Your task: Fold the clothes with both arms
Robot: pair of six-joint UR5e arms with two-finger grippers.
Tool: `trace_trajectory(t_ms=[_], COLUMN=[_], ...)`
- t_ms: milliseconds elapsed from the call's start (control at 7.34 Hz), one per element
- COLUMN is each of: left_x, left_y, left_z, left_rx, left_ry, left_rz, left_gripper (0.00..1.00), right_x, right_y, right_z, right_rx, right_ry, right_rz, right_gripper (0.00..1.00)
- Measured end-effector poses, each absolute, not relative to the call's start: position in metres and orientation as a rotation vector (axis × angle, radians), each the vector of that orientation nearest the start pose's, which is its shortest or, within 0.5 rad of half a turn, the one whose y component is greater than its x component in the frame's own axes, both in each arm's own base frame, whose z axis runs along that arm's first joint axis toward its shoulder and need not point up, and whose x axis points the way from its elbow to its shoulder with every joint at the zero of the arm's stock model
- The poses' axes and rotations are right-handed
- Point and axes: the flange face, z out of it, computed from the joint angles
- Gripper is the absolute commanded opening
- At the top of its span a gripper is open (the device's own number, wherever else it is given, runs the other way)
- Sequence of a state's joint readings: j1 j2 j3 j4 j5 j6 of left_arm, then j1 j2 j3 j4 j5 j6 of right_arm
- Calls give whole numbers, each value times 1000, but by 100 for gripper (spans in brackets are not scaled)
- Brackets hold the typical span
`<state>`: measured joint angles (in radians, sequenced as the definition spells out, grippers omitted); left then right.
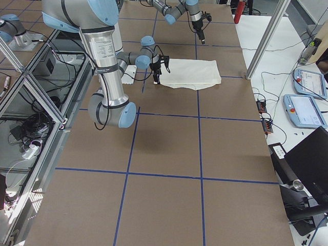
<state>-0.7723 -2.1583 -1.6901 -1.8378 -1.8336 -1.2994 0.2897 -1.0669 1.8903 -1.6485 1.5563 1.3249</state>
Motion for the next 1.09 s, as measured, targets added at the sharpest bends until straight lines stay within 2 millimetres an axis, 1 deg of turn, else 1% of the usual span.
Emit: trace_trajectory(t_ms=[136,409,1090], left_x=[404,407,407], left_y=[-540,-537,-536], left_z=[233,232,233], left_rx=[272,268,268], left_ry=[965,967,971], left_rz=[-327,-321,-319], left_gripper=[100,100,100], right_x=[-558,-567,-569], right_y=[-307,-306,-300], right_z=[255,265,277], right_rx=[213,187,118], right_ry=[-687,-654,-614], right_rz=[15,-27,-76], right_gripper=[100,100,100])
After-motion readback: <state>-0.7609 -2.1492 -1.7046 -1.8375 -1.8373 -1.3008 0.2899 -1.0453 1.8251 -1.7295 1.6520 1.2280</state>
